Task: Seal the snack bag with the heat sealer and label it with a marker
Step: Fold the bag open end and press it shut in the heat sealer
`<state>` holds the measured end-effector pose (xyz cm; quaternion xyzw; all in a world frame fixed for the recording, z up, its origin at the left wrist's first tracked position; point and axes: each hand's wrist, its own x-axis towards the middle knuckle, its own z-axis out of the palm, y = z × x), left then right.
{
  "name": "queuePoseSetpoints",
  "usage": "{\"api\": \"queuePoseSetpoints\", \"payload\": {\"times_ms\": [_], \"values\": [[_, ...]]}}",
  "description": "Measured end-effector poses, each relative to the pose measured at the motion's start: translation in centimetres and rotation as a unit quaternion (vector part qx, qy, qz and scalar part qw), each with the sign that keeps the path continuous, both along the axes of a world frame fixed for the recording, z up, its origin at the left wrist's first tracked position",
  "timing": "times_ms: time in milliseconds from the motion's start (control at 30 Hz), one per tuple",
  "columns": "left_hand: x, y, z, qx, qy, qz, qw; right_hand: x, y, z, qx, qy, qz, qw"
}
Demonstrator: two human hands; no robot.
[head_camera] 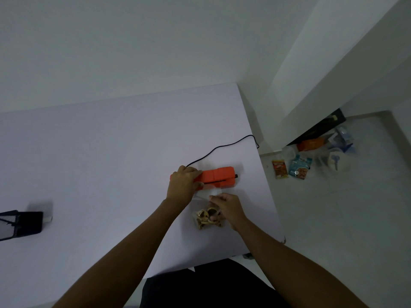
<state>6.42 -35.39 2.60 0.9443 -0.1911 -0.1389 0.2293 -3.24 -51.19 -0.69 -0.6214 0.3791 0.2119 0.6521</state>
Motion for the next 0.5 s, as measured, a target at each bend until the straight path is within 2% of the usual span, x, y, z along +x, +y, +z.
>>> {"api": "queuePoseSetpoints", "payload": {"times_ms": [500], "values": [[1.0,-1.4,-0.2,0.121,-0.022,-0.045,0.991,0.1,-0.2,-0.1,0.014,-0.006,0.0,1.0]]}}
